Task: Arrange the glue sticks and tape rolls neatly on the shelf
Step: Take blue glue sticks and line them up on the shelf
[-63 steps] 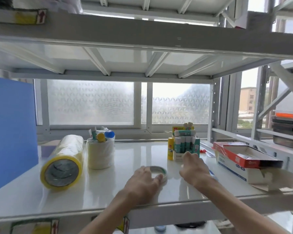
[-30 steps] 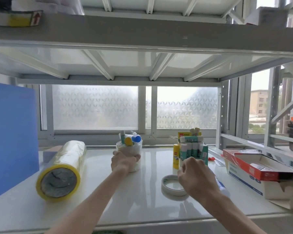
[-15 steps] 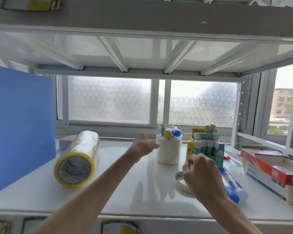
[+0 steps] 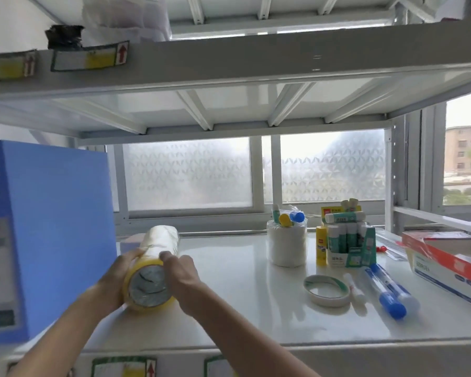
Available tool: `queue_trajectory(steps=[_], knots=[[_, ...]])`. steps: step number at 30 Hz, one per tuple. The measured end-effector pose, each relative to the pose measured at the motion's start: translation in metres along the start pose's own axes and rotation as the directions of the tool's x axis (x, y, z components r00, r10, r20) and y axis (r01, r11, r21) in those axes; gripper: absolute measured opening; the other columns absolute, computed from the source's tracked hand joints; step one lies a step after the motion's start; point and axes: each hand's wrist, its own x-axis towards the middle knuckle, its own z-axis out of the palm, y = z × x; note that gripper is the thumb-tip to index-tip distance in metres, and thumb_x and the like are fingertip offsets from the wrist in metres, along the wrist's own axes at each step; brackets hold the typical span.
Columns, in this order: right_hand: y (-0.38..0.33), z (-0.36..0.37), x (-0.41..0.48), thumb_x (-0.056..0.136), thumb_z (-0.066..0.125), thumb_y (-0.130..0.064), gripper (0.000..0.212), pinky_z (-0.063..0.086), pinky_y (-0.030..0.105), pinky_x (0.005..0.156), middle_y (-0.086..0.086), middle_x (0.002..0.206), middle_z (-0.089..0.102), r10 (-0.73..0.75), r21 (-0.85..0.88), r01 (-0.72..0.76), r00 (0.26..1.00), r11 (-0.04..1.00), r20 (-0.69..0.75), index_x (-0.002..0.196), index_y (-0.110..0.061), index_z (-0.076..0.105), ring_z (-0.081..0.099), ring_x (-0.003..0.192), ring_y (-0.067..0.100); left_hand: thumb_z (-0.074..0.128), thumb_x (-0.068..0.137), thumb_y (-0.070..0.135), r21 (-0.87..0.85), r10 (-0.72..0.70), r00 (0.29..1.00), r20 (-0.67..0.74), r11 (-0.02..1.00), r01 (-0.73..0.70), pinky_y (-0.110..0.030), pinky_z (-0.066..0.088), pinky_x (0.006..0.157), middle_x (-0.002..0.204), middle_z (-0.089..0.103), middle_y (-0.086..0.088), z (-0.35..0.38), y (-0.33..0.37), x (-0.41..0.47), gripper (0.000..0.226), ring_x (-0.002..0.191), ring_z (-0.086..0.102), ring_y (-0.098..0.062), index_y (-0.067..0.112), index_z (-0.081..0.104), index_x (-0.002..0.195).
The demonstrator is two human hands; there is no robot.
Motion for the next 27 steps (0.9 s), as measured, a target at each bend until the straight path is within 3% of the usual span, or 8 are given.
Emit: queue_trajectory(steps=[5,10,17,22,27], knots=[[0.009,-0.019,-0.004,0.083,0.041,-0.047,0.056,0.041,0.030,0.068,0.015,0.117,0.062,-0.051,-0.087,0.042,0.994,0.995,-0.099,0.118,-0.005,0.056,0.060,0.100,0.030,0.042,0.098,0.036,-0.028,0.031,0.999,0.039,0.999,-0.030,-0.038,0.050,0.065,0.070,0.071,-0.018,0.018,-0.005,0.006,0.040,0.073,0.063,-0.032,0.001,0.063,0.097],[0.018,-0.059,-0.018,0.079,0.041,-0.049,0.054,0.042,0.028,0.059,0.013,0.103,0.067,-0.117,-0.102,0.097,0.970,0.990,-0.214,0.104,-0.006,0.063,0.062,0.084,0.026,0.044,0.095,0.038,0.002,0.006,0.988,0.155,1.000,-0.007,-0.035,0.051,0.065,0.070,0.073,-0.016,0.058,-0.009,0.011,0.042,0.069,0.066,-0.030,0.003,0.065,0.100],[0.021,-0.127,-0.042,0.081,0.044,-0.045,0.042,0.041,0.029,0.059,0.011,0.083,0.066,-0.128,-0.120,0.095,0.945,0.988,-0.302,0.085,-0.008,0.063,0.058,0.068,0.023,0.057,0.077,0.048,-0.032,0.004,0.969,0.248,0.999,0.004,-0.042,0.051,0.085,0.099,0.073,-0.024,0.123,-0.018,0.014,0.060,0.085,0.068,-0.035,0.003,0.066,0.115],[0.024,-0.161,-0.048,0.074,0.046,-0.045,0.041,0.043,0.037,0.067,0.015,0.083,0.066,-0.133,-0.084,0.112,0.938,0.990,-0.321,0.076,-0.008,0.064,0.064,0.083,0.034,0.063,0.054,0.055,-0.033,0.003,0.953,0.304,0.999,0.008,-0.047,0.050,0.093,0.102,0.073,-0.024,0.158,-0.019,0.011,0.078,0.091,0.068,-0.038,0.005,0.067,0.114],[0.022,-0.178,-0.059,0.072,0.045,-0.049,0.047,0.041,0.036,0.066,0.013,0.078,0.062,-0.154,-0.127,0.119,0.935,0.985,-0.321,0.080,-0.007,0.064,0.057,0.075,0.026,0.057,0.063,0.057,0.027,0.005,0.953,0.303,1.000,-0.014,-0.052,0.048,0.101,0.101,0.074,-0.021,0.178,-0.017,0.001,0.068,0.102,0.068,-0.041,0.009,0.068,0.110]])
